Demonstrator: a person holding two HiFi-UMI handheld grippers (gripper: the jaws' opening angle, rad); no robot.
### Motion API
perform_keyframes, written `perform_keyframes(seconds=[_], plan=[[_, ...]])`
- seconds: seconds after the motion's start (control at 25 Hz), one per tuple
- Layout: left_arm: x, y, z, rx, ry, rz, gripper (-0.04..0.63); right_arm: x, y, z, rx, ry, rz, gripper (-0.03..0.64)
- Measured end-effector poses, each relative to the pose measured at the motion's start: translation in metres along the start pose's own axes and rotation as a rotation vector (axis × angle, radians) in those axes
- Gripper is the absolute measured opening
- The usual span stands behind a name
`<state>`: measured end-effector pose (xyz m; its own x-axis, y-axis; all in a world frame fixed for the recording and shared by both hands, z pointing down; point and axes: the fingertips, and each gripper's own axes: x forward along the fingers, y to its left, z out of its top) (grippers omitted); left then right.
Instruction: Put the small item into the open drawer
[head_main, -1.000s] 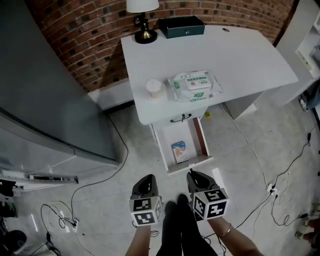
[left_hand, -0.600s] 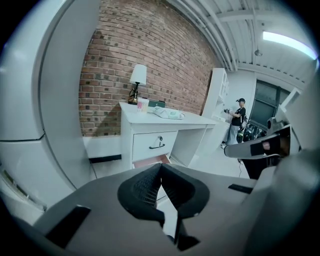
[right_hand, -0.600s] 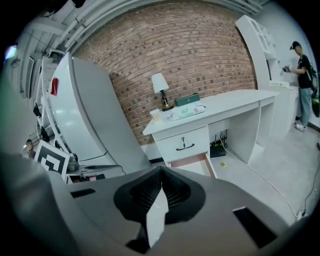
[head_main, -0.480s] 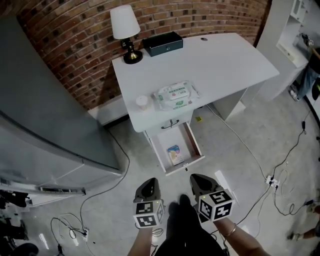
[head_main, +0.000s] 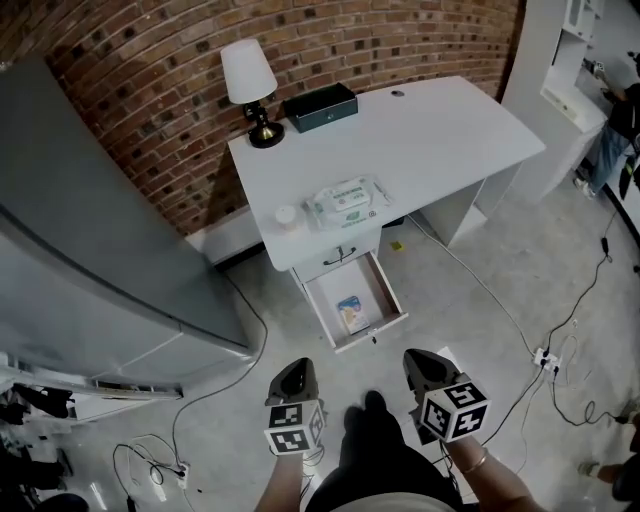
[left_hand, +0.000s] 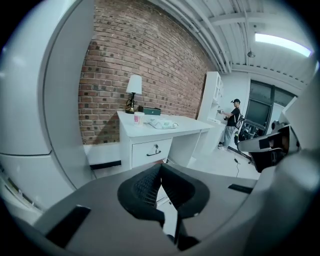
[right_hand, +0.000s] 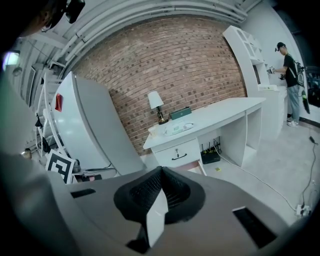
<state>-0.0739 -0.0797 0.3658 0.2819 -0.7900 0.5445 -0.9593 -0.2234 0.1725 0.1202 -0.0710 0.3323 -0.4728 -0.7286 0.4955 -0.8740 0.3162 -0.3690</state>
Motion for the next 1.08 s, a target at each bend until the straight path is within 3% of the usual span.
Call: perform_keyframes(seconds=[1.08], plan=[[-0.036,-0.011,0.038,0.027,-0.058,0.028,0.021,-0.046,0.003,0.035,-0.009,-0.078,-0.007,0.006]])
